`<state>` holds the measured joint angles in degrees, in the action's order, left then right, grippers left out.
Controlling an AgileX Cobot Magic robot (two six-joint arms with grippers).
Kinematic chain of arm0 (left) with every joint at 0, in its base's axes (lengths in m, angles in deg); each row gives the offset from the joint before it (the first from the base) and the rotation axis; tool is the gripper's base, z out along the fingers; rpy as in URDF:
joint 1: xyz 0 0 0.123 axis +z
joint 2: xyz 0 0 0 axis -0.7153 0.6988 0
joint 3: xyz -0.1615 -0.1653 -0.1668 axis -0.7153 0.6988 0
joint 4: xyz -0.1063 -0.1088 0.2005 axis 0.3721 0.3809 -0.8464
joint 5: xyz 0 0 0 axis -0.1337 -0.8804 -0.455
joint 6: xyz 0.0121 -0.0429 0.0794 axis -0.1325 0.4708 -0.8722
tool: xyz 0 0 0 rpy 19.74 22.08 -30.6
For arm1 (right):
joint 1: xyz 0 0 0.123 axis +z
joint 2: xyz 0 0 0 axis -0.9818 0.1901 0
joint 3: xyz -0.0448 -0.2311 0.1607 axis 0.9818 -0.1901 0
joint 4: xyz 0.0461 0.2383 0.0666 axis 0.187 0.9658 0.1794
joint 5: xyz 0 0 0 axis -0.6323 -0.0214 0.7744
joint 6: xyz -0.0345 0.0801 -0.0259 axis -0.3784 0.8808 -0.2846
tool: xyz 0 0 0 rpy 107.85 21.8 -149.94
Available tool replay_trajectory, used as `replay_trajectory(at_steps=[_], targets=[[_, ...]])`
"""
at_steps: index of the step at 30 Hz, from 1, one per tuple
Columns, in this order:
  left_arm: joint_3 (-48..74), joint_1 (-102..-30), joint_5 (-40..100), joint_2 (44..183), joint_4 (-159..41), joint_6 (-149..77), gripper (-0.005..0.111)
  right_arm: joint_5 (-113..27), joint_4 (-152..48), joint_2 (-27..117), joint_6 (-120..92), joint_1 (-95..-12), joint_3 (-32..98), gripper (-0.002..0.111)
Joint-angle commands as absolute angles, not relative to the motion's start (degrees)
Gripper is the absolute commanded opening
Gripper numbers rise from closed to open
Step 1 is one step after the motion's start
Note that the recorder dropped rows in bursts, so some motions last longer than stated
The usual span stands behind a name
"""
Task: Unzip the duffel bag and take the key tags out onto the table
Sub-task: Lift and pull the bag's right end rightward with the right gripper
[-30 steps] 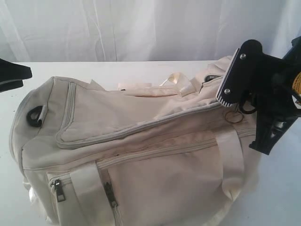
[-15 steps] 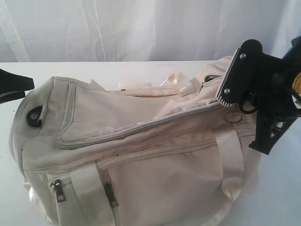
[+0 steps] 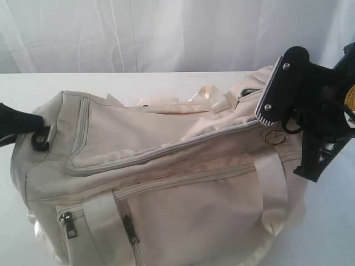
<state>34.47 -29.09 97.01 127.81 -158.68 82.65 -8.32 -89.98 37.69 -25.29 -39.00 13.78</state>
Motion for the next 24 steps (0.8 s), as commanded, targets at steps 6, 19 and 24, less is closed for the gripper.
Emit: replay_trajectory(at_steps=[6, 19, 24], targets=[[35.39, -28.86, 99.70, 127.41, -158.64, 70.72, 0.012, -12.35, -92.19, 36.87, -24.61, -39.11, 14.24, 0.000], [33.83, -22.30, 84.16, 124.07, -158.64, 69.38, 0.000, -11.91, -76.70, 36.87, -30.44, -39.11, 14.24, 0.000], [32.92, -19.55, 73.36, 122.03, -153.88, 68.36, 0.000, -12.53, -56.42, 36.98, -47.99, -38.55, 14.24, 0.000]])
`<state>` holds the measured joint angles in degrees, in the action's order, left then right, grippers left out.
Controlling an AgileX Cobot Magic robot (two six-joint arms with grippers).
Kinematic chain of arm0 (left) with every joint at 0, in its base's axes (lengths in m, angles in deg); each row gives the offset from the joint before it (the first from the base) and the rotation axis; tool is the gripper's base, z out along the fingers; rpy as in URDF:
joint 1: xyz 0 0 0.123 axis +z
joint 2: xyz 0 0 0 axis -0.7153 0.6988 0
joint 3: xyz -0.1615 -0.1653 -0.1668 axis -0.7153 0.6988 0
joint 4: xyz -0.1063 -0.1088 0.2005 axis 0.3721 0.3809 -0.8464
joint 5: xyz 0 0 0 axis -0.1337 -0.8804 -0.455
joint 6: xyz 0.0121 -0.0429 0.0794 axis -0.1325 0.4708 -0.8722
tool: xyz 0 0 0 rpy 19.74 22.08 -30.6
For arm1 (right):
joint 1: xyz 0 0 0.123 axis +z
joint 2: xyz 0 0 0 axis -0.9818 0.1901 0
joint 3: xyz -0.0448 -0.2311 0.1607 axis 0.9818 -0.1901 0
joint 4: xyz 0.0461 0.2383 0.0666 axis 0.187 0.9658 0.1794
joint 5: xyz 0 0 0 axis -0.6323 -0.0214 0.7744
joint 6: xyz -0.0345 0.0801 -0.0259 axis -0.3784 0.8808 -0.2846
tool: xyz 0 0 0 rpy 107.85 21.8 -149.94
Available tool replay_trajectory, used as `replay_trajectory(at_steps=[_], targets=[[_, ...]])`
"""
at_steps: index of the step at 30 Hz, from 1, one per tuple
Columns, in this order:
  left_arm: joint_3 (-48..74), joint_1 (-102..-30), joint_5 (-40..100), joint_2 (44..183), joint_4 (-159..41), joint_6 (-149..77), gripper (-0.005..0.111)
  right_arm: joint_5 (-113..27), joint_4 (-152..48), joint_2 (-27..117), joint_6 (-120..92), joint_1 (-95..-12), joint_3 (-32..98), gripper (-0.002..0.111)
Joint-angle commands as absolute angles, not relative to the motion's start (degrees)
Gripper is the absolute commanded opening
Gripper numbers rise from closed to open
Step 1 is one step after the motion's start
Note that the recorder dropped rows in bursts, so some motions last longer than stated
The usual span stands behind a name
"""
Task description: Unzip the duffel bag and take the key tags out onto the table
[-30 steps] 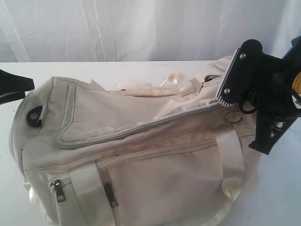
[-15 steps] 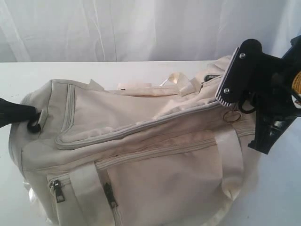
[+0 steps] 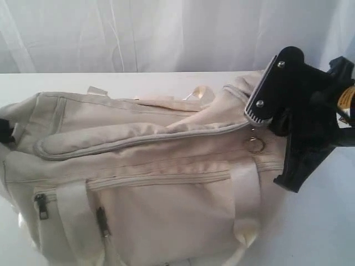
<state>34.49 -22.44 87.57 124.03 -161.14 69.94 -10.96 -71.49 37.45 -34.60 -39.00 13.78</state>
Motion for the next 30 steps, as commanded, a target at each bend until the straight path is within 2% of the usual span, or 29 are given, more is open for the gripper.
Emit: replay_trajectory(at_steps=[1, 4, 7, 11, 18, 21, 27, 28, 30], targets=[[32.12, -19.55, 72.55, 121.90, -152.50, 67.38, 0.000, -12.53, -51.24, 36.98, -53.06, -38.04, 14.24, 0.000], [29.05, -19.55, 72.92, 121.90, -151.44, 65.22, 0.000, -13.98, -36.45, 37.60, -65.82, -36.22, 14.24, 0.000], [24.97, -19.55, 70.70, 121.90, -151.44, 65.10, 0.000, -17.26, -27.06, 39.15, -69.49, -34.76, 14.24, 0.000], [20.28, -19.55, 66.45, 121.90, -151.55, 65.58, 0.000, -19.45, -26.45, 42.78, -69.68, -32.81, 14.24, 0.000], [18.14, -19.55, 75.45, 121.56, -154.69, 65.54, 0.002, -24.57, -25.12, 47.40, -69.68, -30.84, 14.34, 0.000], [18.14, -19.55, 74.25, 121.66, -158.64, 65.84, 0.017, -26.56, -24.30, 47.01, -69.68, -30.84, 14.34, 0.000], [19.10, -19.55, 72.82, 121.66, -158.64, 68.49, 0.067, -26.60, -23.90, 45.41, -69.68, -30.84, 14.34, 0.000], [19.10, -19.55, 72.71, 121.66, -158.64, 69.47, 0.072, -26.60, -23.47, 45.18, -69.68, -30.84, 14.34, 0.000], [19.10, -19.55, 75.53, 121.52, -155.76, 72.03, 0.074, -26.60, -23.36, 44.75, -69.68, -30.84, 14.34, 0.000]])
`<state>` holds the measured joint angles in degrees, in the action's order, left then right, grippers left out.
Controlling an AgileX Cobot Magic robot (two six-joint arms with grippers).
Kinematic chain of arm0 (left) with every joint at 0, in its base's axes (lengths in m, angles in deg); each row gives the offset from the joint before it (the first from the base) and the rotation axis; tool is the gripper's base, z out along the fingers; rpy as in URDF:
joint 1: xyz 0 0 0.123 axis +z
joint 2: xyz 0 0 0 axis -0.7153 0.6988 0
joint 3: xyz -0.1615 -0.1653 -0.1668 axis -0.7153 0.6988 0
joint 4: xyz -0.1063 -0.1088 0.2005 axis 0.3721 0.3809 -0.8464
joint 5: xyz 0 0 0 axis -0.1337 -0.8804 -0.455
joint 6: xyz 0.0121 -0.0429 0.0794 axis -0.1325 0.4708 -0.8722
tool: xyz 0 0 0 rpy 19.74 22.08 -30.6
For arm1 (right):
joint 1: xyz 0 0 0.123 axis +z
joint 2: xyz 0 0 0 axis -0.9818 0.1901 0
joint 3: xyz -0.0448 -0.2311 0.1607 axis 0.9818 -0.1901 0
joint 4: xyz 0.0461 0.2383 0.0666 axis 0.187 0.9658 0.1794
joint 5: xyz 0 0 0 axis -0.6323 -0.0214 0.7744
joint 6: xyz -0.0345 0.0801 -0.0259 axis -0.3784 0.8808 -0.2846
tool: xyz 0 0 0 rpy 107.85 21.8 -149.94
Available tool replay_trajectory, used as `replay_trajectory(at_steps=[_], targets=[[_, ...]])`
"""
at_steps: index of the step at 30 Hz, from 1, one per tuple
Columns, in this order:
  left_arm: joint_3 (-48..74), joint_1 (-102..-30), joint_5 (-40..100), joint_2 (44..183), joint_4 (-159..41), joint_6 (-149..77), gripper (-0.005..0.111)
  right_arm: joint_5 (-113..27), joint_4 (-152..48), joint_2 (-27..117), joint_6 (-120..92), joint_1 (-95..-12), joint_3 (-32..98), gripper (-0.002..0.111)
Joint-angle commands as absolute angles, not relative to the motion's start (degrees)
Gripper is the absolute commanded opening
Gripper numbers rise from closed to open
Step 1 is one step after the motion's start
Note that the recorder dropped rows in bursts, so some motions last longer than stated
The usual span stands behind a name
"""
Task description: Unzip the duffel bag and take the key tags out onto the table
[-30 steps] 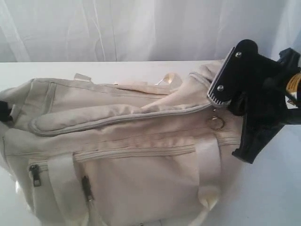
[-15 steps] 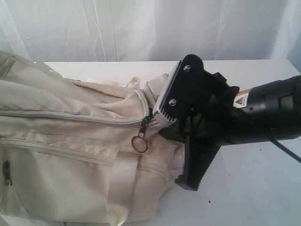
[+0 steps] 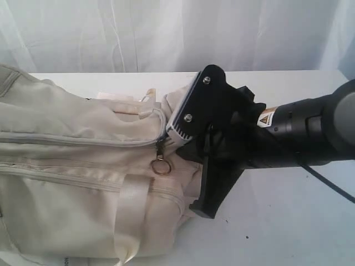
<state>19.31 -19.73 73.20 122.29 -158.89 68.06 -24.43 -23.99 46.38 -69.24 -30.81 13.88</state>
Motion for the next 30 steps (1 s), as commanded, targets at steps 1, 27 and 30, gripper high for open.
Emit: replay_trajectory(at_steps=[1, 27, 30], targets=[[19.10, -19.55, 79.65, 121.27, -154.14, 72.39, 0.073, -26.60, -23.36, 44.51, -69.68, -30.84, 14.34, 0.000], [33.82, -61.93, 99.70, 102.14, -158.64, 84.55, 0.053, -33.86, -23.01, 44.38, -64.08, -30.84, 14.34, 0.000], [35.18, -65.81, 96.25, 99.02, -158.64, 84.82, 0.053, -34.53, -23.01, 44.38, -64.08, -30.84, 14.34, 0.000]])
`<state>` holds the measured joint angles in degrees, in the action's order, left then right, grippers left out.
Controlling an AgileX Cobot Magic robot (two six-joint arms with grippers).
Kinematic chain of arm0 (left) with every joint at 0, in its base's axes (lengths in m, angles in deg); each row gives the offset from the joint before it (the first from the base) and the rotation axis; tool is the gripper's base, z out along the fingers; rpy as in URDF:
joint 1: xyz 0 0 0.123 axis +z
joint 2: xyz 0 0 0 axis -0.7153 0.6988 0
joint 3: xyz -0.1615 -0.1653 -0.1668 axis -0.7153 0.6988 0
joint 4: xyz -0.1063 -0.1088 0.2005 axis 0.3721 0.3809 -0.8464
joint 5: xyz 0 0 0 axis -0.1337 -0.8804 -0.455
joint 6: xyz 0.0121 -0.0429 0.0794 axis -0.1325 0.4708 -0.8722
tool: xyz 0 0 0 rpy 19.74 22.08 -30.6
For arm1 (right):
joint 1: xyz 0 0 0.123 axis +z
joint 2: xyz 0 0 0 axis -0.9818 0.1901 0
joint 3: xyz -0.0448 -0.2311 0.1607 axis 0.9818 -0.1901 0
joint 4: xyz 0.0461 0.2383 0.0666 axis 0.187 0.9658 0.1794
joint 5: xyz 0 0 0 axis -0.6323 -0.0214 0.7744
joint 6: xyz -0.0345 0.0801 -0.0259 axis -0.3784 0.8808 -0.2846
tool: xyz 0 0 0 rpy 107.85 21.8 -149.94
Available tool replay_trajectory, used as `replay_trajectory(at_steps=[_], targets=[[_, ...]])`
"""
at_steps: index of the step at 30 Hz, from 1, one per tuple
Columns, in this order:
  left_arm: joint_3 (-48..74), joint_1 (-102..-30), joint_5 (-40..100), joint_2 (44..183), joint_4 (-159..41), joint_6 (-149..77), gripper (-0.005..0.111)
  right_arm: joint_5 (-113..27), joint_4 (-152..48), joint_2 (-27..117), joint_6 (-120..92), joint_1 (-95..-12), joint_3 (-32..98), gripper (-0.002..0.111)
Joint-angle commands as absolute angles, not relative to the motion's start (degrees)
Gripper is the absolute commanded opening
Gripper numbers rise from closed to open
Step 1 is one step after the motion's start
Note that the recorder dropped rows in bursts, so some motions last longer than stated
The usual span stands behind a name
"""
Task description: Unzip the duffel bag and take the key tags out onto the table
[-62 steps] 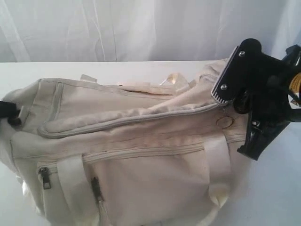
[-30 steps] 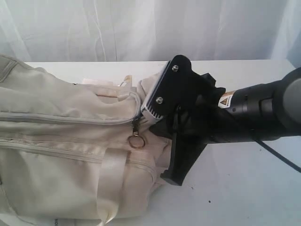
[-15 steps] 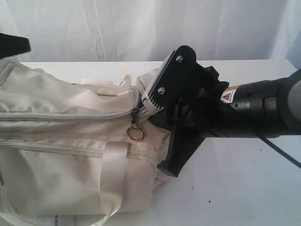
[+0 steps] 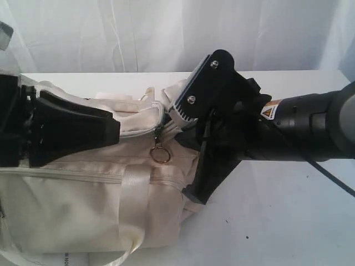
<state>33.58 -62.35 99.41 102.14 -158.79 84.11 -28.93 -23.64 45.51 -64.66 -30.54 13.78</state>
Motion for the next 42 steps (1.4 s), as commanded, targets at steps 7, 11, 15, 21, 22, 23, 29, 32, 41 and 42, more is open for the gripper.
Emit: replay_trajectory(at_steps=[7, 11, 15, 21, 22, 23, 29, 32, 41, 42], targets=[[46.57, -74.52, 75.14, 99.02, -152.12, 71.44, 0.053, -34.54, -22.86, 44.38, -63.22, -30.84, 14.34, 0.000], [48.63, -78.43, 66.98, 99.02, -141.29, 56.14, 0.053, -34.54, -22.86, 44.38, -61.76, -30.84, 14.34, 0.000], [48.99, -80.12, 64.93, 99.63, -134.55, 43.20, 0.053, -34.44, -22.86, 44.38, -61.65, -30.84, 14.34, 0.000], [48.99, -80.61, 66.61, 105.84, -127.01, 29.68, 0.053, -34.32, -22.86, 44.38, -61.03, -30.84, 14.34, 0.000], [48.99, -80.61, 67.16, 107.12, -125.21, 27.49, 0.053, -34.32, -22.86, 44.38, -61.03, -30.84, 14.34, 0.000], [48.99, -80.61, 67.75, 108.10, -123.49, 25.77, 0.053, -34.32, -22.86, 44.38, -61.03, -30.84, 14.34, 0.000], [48.99, -80.61, 73.91, 113.71, -110.75, 13.70, 0.053, -34.32, -22.86, 44.38, -61.03, -30.84, 14.34, 0.000], [48.77, -80.61, 79.68, 116.16, -108.63, 10.97, 0.053, -34.32, -22.86, 44.38, -61.03, -30.84, 14.34, 0.000], [48.77, -80.61, 89.25, 121.52, -102.68, 5.92, 0.053, -32.34, -22.86, 44.38, -61.03, -30.84, 14.34, 0.000], [48.77, -80.61, 90.58, 121.78, -102.30, 5.49, 0.053, -31.70, -22.86, 44.38, -61.03, -30.84, 14.34, 0.000]])
